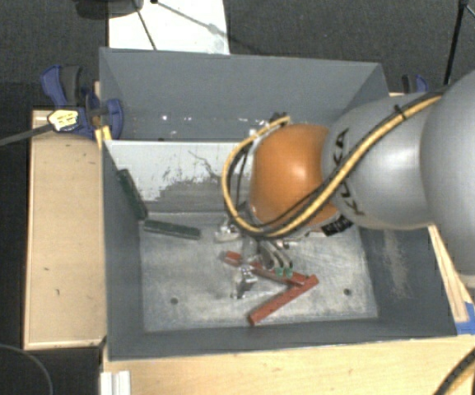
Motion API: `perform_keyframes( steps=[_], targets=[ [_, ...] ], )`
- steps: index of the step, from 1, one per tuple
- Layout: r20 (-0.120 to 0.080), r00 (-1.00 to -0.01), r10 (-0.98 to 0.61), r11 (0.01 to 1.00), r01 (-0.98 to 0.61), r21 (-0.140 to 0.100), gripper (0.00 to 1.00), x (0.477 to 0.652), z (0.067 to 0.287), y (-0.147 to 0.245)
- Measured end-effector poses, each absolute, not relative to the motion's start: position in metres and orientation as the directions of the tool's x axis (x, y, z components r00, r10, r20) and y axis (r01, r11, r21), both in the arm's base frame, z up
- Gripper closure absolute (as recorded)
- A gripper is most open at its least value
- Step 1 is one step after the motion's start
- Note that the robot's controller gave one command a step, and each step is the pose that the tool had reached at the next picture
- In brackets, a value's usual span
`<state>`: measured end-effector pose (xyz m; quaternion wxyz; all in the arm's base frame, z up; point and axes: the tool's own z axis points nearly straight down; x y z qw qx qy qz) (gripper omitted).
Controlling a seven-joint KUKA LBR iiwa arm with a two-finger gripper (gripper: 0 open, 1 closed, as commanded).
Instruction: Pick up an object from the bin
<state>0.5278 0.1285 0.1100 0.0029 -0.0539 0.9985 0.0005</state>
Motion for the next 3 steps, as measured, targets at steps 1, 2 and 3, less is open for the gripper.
perform_keyframes(
  steps=[1,2,3],
  targets=[
    [-0.02,-1.0,-0.014,1.0,-0.015,0.005,1.0,0.555,0.076,0.079],
    [-0.02,-1.0,-0.013,1.0,-0.013,0.005,1.0,0.555,0.076,0.079],
    [-0.003,-0.998,-0.064,0.998,-0.064,0.001,1.0,0.551,0.208,0.092]
  ],
)
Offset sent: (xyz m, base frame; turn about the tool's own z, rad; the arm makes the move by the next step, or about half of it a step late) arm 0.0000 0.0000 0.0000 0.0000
